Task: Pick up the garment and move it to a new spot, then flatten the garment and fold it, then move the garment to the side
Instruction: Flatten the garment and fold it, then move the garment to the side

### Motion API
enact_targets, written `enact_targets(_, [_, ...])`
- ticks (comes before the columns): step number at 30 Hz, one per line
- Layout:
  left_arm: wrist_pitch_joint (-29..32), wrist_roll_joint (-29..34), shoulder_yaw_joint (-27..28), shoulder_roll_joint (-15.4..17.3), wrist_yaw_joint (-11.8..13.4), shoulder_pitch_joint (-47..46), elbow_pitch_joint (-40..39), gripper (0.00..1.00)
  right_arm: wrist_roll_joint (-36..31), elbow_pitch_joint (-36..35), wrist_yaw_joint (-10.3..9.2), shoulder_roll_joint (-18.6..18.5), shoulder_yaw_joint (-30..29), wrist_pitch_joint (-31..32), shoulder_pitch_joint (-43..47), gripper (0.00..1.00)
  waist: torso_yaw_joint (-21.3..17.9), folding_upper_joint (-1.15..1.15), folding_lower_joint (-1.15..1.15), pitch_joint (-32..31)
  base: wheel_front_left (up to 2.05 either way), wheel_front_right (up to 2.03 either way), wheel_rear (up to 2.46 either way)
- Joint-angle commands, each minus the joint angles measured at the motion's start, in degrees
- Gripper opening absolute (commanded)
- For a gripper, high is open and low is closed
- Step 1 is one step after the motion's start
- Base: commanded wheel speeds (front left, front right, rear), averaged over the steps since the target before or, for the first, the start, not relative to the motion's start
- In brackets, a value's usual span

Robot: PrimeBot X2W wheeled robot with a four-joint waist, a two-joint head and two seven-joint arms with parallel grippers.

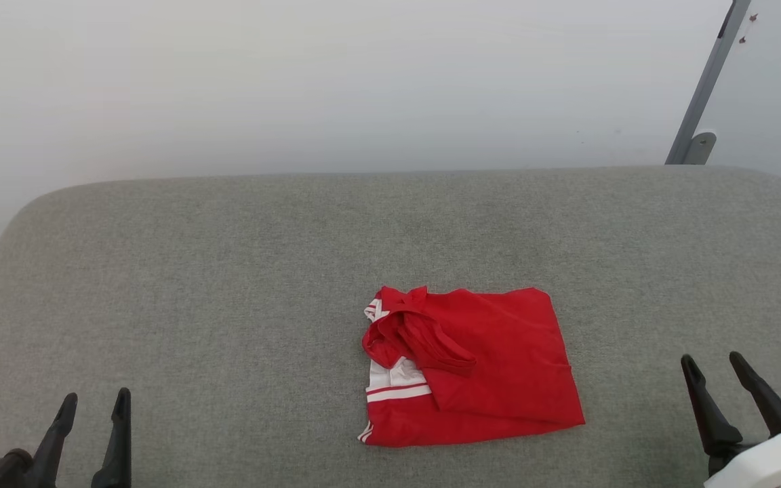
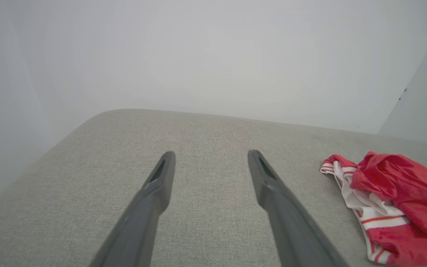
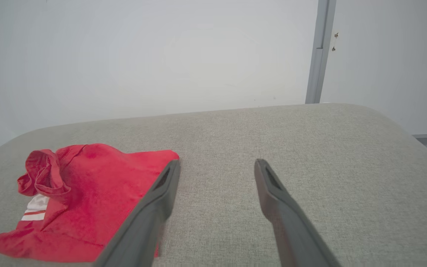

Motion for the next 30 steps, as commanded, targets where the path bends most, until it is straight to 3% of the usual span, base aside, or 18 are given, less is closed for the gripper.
enact_targets(1, [-0.29,0.20,0.32,-0.02,-0.17,0.79,-0.22,1.00,0.51,0.66,-0.02,-0.26,0.32,-0.95,-0.23,1.00,0.00,0.00,0.00,-0.05,0.00,0.00,0.00])
enact_targets(18, [-0.29,-0.02,-0.20,0.15,-0.17,0.58,-0.57,1.00,1.27,3.50,-0.03,0.08,0.87,-3.98,-0.29,1.00,0.58,0.00,0.00,0.00,0.00,0.00,0.00])
enact_targets(30, [-0.29,-0.84,-0.93,-0.33,-0.17,-0.96,-0.89,1.00,3.33,0.82,-0.03,-0.39,4.37,2.93,-4.41,1.00,2.58,0.00,0.00,1.37,0.00,0.00,0.00])
